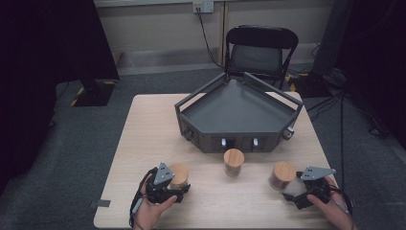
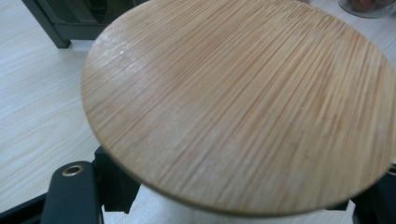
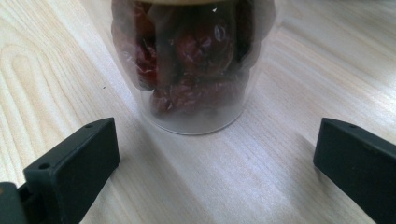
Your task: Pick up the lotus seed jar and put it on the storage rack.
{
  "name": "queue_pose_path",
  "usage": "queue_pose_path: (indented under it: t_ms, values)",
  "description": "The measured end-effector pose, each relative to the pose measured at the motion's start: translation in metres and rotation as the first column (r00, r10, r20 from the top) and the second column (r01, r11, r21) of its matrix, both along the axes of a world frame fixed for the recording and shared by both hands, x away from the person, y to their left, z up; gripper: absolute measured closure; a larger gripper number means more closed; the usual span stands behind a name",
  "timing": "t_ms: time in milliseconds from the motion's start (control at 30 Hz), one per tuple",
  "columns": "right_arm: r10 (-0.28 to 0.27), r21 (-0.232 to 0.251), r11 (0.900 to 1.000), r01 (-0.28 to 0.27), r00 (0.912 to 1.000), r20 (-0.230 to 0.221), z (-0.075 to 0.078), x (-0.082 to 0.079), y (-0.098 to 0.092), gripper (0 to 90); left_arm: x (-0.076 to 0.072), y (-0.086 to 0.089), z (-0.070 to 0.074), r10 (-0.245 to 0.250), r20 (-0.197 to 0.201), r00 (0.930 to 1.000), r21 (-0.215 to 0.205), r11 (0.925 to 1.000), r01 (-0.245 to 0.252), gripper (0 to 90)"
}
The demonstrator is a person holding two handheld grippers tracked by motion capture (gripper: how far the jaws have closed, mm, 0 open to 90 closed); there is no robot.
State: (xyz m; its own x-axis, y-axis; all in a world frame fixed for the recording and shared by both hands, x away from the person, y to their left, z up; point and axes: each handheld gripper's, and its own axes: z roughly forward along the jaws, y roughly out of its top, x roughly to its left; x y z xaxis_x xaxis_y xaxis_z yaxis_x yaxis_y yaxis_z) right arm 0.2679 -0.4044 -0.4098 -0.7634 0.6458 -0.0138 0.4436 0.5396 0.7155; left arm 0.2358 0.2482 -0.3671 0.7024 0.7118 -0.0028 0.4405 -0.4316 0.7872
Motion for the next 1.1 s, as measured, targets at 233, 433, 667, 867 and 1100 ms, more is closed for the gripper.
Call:
queue_pose_path:
  t_ms: [233,433,667,867,1100]
  values:
    - [0.0,0.0,1.0,0.0,1.0,0.0,0.0,0.0,0.0,0.0,0.007,-0.005,0.004,-0.012,-0.004,0.9999,-0.005,0.9999,0.012,25.8]
    - [0.0,0.0,1.0,0.0,1.0,0.0,0.0,0.0,0.0,0.0,0.012,-0.008,0.007,-0.014,-0.005,0.9999,-0.011,0.9998,0.014,25.8]
    - [0.0,0.0,1.0,0.0,1.0,0.0,0.0,0.0,0.0,0.0,0.019,-0.014,0.013,-0.026,-0.002,0.9997,-0.012,0.9996,0.026,25.8]
    - [0.0,0.0,1.0,0.0,1.0,0.0,0.0,0.0,0.0,0.0,0.025,-0.018,0.019,-0.032,-0.002,0.9995,-0.015,0.9994,0.032,25.8]
    - [0.0,0.0,1.0,0.0,1.0,0.0,0.0,0.0,0.0,0.0,0.03,-0.022,0.024,-0.043,-0.005,0.9991,-0.023,0.9988,0.043,25.8]
